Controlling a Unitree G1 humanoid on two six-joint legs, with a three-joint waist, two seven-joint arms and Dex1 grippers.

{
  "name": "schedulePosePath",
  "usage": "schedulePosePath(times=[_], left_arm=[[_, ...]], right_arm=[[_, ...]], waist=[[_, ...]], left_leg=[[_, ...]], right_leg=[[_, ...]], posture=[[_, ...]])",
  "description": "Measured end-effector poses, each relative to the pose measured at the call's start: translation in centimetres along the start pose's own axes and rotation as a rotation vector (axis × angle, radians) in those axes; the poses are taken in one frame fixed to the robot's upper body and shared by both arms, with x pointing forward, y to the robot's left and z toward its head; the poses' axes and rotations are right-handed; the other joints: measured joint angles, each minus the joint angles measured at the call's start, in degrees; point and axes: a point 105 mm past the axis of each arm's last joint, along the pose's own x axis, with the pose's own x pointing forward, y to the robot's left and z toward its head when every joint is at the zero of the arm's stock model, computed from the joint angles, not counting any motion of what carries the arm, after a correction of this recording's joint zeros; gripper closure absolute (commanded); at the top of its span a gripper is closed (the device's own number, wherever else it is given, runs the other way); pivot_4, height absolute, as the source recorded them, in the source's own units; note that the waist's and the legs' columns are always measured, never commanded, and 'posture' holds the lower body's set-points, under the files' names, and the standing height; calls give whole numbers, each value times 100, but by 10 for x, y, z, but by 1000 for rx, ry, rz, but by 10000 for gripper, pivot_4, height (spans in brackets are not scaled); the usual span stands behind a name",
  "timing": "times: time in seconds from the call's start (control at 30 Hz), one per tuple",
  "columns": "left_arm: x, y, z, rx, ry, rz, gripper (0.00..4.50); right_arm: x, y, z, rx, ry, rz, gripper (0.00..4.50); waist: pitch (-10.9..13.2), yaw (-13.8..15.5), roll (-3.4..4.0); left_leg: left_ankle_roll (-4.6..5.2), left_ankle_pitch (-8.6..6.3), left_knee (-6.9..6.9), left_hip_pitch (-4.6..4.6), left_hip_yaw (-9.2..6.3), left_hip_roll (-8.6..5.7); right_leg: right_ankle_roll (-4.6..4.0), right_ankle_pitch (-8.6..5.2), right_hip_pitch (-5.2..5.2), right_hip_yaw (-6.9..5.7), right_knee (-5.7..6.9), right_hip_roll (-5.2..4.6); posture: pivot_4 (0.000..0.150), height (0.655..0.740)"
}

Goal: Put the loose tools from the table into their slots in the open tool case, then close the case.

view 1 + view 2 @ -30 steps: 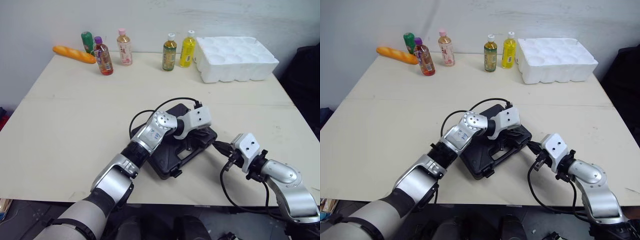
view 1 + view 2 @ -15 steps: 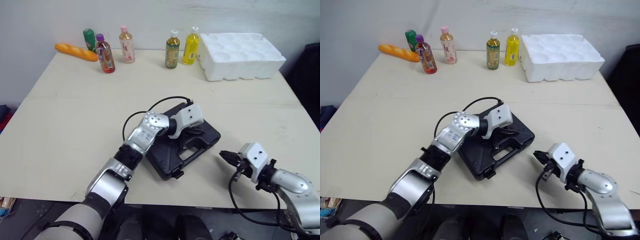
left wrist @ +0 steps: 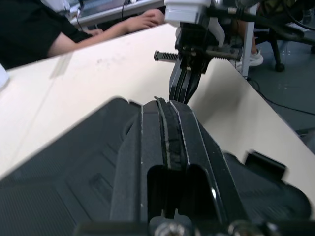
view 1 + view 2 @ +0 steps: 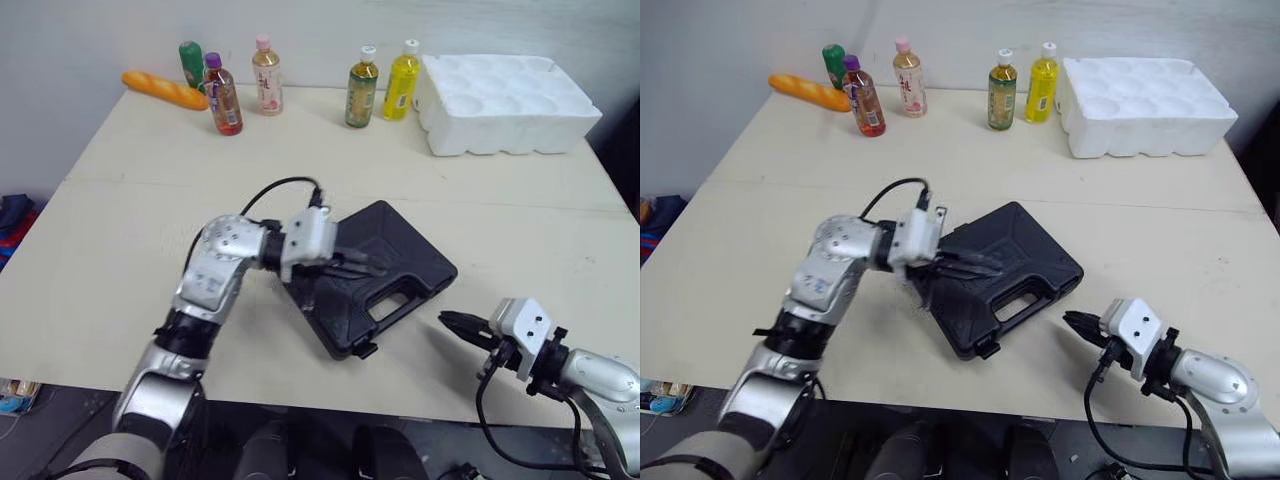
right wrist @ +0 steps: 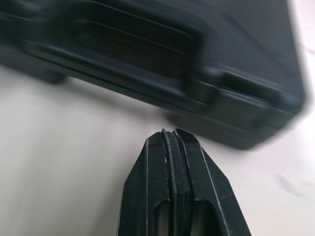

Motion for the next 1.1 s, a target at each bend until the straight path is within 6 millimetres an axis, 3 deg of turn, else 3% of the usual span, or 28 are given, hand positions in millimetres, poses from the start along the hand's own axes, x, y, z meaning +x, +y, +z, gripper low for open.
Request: schedulePosePath(times=[0.13,0.33,0.47,1.1], left_arm=[[-10,-9,-4,-12,51,6,44387],[-15,-33,-31,-104,142,22,44387],[-12,-34,-42,-101,197,40,44387],[-4,-40,-52,-104,260,14,44387]], right_arm=[[14,21,6,40,-49,107,45000],[27,46,4,76,-62,211,45000],[34,47,5,50,-64,247,45000],[55,62,10,38,-97,346,45000]], waist=[[0,4,-1],[1,0,-1],[3,11,-5],[-52,14,2]], left_leg=[[0,-3,-6,-1,-2,-1],[1,-4,-3,-5,2,-2],[9,-8,5,-3,1,-6],[7,-14,5,33,0,-3]], right_leg=[[-1,0,1,1,-8,-2],[-1,0,1,0,-1,3],[3,3,0,6,-3,-6],[0,1,33,9,-3,-11]], posture=[[1500,7400],[1500,7400],[1500,7400],[1500,7400]])
